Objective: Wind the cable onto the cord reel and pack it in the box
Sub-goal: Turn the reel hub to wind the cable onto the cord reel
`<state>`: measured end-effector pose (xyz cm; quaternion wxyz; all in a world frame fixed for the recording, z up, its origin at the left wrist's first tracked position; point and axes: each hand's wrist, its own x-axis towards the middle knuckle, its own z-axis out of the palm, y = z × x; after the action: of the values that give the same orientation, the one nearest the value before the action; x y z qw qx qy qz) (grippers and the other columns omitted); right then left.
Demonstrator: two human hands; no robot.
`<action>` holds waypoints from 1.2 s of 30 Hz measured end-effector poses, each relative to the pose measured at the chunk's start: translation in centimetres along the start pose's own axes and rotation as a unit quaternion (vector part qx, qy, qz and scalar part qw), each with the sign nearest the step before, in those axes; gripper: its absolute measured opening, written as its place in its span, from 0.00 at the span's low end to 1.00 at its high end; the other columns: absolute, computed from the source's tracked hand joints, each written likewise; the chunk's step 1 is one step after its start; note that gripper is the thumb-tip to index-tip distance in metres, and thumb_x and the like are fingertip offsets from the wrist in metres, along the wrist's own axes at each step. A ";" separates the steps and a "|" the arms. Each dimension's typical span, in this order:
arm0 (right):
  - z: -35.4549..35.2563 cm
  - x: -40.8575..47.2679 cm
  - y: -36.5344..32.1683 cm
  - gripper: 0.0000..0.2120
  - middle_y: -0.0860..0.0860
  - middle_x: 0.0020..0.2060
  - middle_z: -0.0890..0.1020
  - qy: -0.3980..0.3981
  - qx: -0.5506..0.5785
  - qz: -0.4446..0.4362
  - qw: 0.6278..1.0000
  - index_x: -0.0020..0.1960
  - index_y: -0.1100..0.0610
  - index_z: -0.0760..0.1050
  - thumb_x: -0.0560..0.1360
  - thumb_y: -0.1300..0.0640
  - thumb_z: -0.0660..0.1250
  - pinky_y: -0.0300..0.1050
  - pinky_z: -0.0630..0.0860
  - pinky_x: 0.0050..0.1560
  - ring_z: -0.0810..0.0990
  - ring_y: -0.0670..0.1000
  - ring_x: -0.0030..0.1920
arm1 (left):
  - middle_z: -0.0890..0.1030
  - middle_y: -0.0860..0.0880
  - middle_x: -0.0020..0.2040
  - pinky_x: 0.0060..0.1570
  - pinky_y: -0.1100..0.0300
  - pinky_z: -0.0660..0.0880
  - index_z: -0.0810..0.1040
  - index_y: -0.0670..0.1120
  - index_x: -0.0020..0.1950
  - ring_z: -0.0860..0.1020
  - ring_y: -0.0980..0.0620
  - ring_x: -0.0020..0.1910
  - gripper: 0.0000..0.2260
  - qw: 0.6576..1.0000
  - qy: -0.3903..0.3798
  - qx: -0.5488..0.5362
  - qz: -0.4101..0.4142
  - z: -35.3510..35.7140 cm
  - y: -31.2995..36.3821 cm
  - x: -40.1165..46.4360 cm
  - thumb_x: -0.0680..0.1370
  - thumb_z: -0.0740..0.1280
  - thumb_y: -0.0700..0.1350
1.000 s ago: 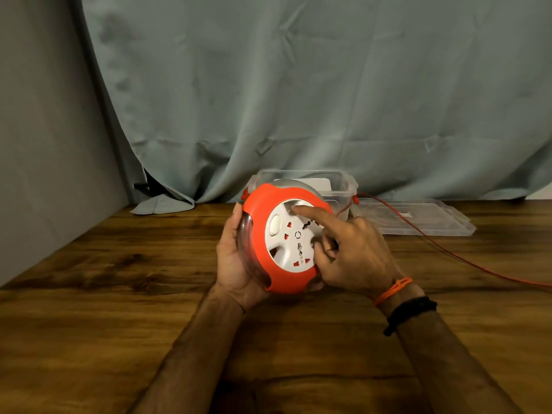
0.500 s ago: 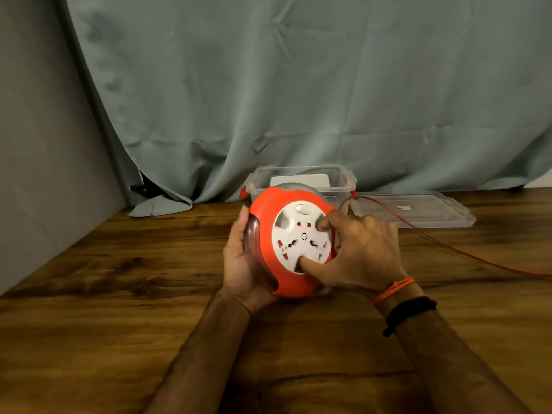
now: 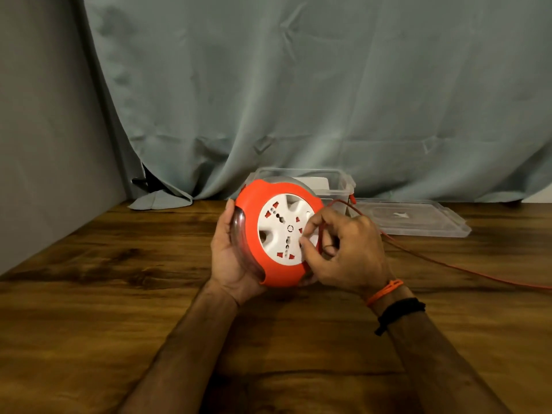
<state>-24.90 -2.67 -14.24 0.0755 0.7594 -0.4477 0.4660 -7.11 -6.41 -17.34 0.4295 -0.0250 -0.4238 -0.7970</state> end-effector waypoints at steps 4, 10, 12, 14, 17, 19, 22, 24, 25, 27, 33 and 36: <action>-0.1 0.1 0.1 0.26 0.43 0.21 0.67 -0.056 -0.048 0.002 0.997 0.65 0.46 0.70 0.68 0.48 0.67 0.50 0.80 0.44 0.77 0.50 0.31 | 0.77 0.37 0.67 0.61 0.39 0.73 0.75 0.43 0.69 0.74 0.37 0.66 0.33 1.000 0.021 -0.004 0.000 -0.7 -0.2 -0.1 0.78 0.53 0.67; -0.1 0.0 0.7 0.31 0.45 0.32 0.71 -0.107 -0.106 0.010 0.989 0.72 0.40 0.62 0.70 0.44 0.64 0.50 0.78 0.52 0.79 0.52 0.41 | 0.73 0.37 0.71 0.65 0.27 0.63 0.73 0.47 0.72 0.70 0.33 0.69 0.35 0.997 0.073 0.025 -0.014 -0.5 -0.3 0.0 0.73 0.60 0.69; 0.0 0.1 0.6 0.31 0.46 0.34 0.73 -0.107 -0.116 0.013 0.987 0.72 0.39 0.62 0.70 0.42 0.64 0.51 0.77 0.53 0.79 0.53 0.43 | 0.72 0.37 0.71 0.64 0.26 0.63 0.71 0.47 0.73 0.70 0.32 0.69 0.36 0.997 0.076 0.027 -0.021 -0.3 -0.3 0.0 0.72 0.61 0.70; 0.1 0.1 0.6 0.31 0.47 0.36 0.76 -0.098 -0.128 0.024 0.987 0.70 0.39 0.63 0.68 0.40 0.65 0.52 0.77 0.54 0.79 0.53 0.46 | 0.74 0.37 0.69 0.63 0.29 0.67 0.73 0.47 0.71 0.71 0.33 0.68 0.35 0.997 0.067 0.034 -0.016 -0.2 -0.3 0.0 0.73 0.59 0.69; 0.5 -0.3 0.3 0.30 0.48 0.41 0.81 -0.046 -0.147 0.061 0.986 0.61 0.42 0.72 0.62 0.32 0.67 0.48 0.74 0.53 0.80 0.53 0.48 | 0.77 0.38 0.67 0.60 0.36 0.74 0.76 0.46 0.69 0.74 0.36 0.66 0.33 0.997 0.071 0.019 0.012 -0.4 -0.5 0.1 0.75 0.57 0.68; 1.2 -0.4 -0.2 0.31 0.47 0.40 0.82 -0.003 -0.149 0.091 0.985 0.49 0.46 0.76 0.58 0.25 0.65 0.44 0.71 0.47 0.80 0.52 0.45 | 0.78 0.38 0.66 0.60 0.40 0.75 0.77 0.44 0.68 0.75 0.38 0.66 0.32 0.994 0.094 0.032 0.037 -0.2 -0.6 0.0 0.75 0.59 0.67; 2.1 -0.7 -0.9 0.33 0.47 0.33 0.80 0.002 -0.151 0.111 0.982 0.35 0.50 0.74 0.56 0.21 0.58 0.42 0.68 0.41 0.79 0.52 0.40 | 0.80 0.39 0.63 0.57 0.43 0.77 0.80 0.44 0.64 0.78 0.39 0.63 0.30 0.993 0.098 0.046 0.042 0.4 -0.7 -0.4 0.74 0.62 0.65; 2.2 -0.7 -0.9 0.33 0.47 0.30 0.78 -0.007 -0.145 0.105 0.984 0.32 0.51 0.72 0.57 0.19 0.56 0.42 0.69 0.39 0.78 0.52 0.37 | 0.80 0.38 0.63 0.57 0.43 0.77 0.80 0.43 0.64 0.78 0.39 0.63 0.31 0.993 0.106 0.032 0.029 0.3 -0.8 -0.5 0.73 0.64 0.66; 2.1 -0.5 -0.9 0.33 0.46 0.29 0.78 -0.012 -0.139 0.099 0.985 0.31 0.51 0.73 0.58 0.19 0.57 0.43 0.71 0.39 0.78 0.51 0.36 | 0.80 0.38 0.63 0.58 0.42 0.77 0.80 0.43 0.65 0.78 0.38 0.63 0.32 0.995 0.100 0.022 0.015 0.2 -0.6 -0.5 0.74 0.63 0.66; 1.6 -0.3 -0.6 0.33 0.43 0.26 0.76 -0.016 -0.115 0.091 0.989 0.31 0.50 0.75 0.59 0.19 0.58 0.45 0.75 0.40 0.79 0.50 0.36 | 0.78 0.37 0.65 0.60 0.36 0.73 0.77 0.43 0.67 0.76 0.36 0.65 0.34 0.997 0.068 0.000 -0.021 0.1 -0.4 -0.5 0.74 0.60 0.68; -0.1 0.0 0.3 0.15 0.40 0.21 0.65 -0.030 -0.028 0.004 0.999 0.52 0.47 0.76 0.66 0.45 0.68 0.50 0.79 0.41 0.73 0.47 0.28 | 0.67 0.37 0.75 0.63 0.21 0.51 0.68 0.49 0.75 0.63 0.31 0.72 0.38 0.995 0.039 -0.014 -0.095 -0.1 -0.4 -0.9 0.73 0.57 0.72; -0.2 0.0 0.2 0.26 0.43 0.25 0.68 -0.106 -0.053 0.000 0.993 0.66 0.43 0.69 0.67 0.50 0.64 0.50 0.78 0.47 0.75 0.52 0.33 | 0.69 0.37 0.73 0.64 0.22 0.51 0.70 0.47 0.74 0.65 0.31 0.71 0.37 0.995 0.036 -0.019 -0.091 -0.2 -0.5 -0.9 0.73 0.61 0.70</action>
<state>-25.21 -2.66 -14.20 0.0680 0.7996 -0.4774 0.3580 -6.84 -5.82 -18.18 0.3694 0.0340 -0.3934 -0.8412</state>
